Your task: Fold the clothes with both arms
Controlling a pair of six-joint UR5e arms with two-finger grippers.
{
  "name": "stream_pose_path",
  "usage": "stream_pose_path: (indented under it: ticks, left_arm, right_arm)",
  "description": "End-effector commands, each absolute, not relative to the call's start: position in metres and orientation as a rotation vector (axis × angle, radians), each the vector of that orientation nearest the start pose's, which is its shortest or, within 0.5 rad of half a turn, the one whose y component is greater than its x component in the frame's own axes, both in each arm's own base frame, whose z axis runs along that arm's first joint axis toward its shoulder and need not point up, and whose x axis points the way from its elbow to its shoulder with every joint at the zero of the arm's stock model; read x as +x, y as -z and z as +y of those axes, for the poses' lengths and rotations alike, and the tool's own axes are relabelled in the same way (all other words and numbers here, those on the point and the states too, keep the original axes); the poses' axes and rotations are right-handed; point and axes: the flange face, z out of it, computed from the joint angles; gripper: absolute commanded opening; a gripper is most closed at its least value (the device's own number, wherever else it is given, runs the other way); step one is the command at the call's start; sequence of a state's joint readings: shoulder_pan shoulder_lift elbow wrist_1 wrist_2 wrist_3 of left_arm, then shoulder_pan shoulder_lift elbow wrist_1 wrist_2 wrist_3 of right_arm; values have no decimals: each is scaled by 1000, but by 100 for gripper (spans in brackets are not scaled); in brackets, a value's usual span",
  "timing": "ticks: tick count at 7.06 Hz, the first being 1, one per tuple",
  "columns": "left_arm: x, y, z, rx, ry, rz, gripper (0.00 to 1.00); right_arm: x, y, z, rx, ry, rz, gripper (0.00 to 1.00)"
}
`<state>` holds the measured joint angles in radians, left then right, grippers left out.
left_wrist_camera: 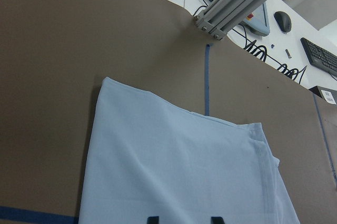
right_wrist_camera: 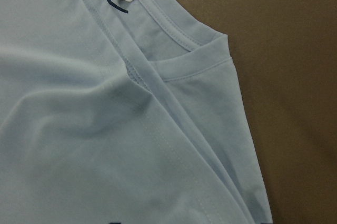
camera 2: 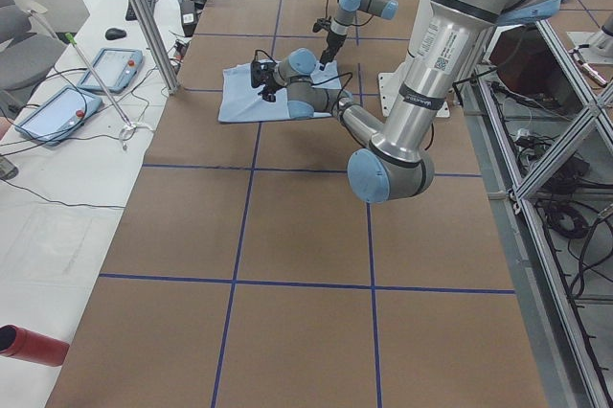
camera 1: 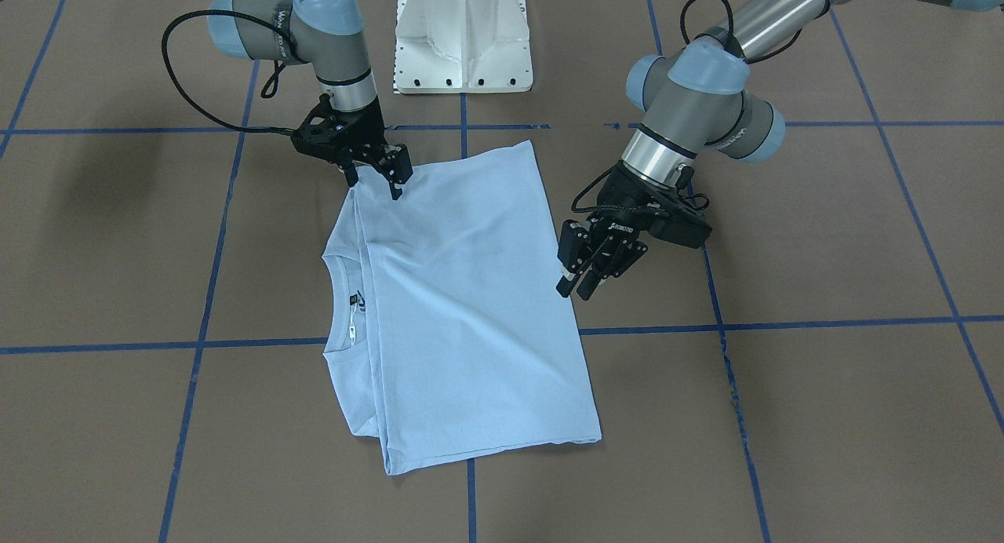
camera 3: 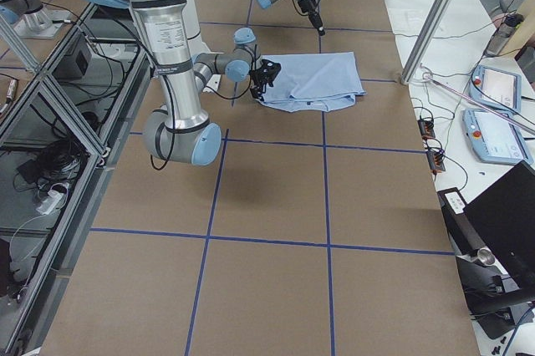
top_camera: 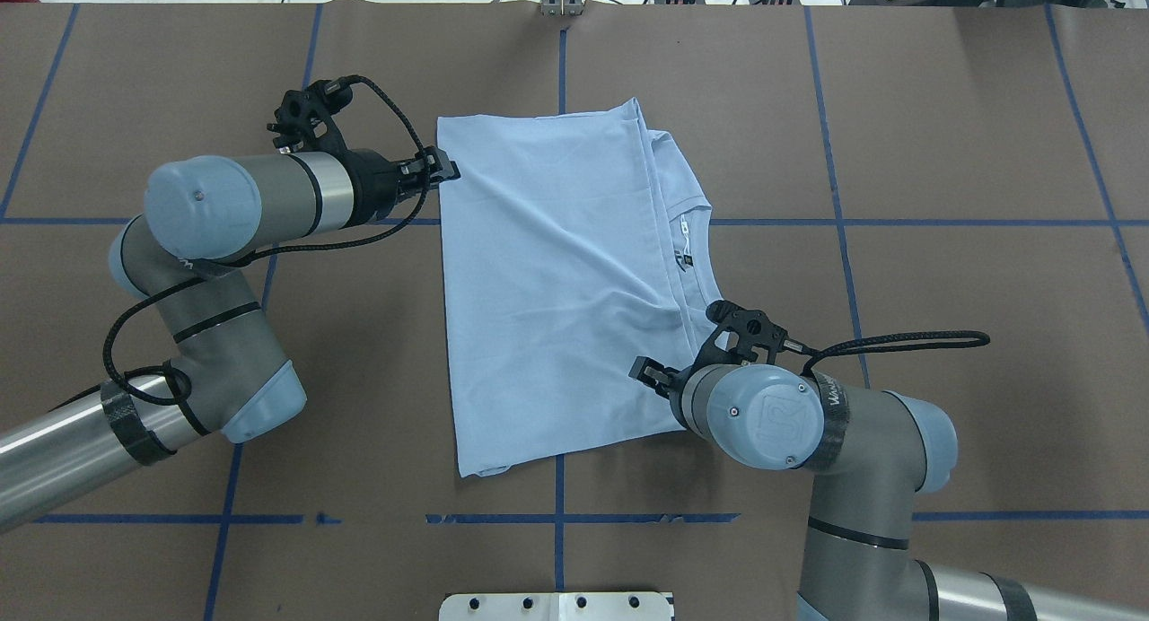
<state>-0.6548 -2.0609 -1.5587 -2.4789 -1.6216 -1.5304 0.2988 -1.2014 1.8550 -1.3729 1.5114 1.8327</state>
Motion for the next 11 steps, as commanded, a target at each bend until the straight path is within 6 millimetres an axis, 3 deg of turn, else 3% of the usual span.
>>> stream_pose_path:
  ticks: [1,3,11]
  left_arm:
    - [449,-277,-505,433,480,1335,43]
    - [449,-277,-505,433,480,1335,43]
    - [450,-278,-505,432,479,1334,43]
  right_arm:
    - [-539,-311,-307,69,-545,-862,89]
    - [-537,-321,-305,69,-544,-845,68]
    - [-533,-333,-298,66,-536,-827,68]
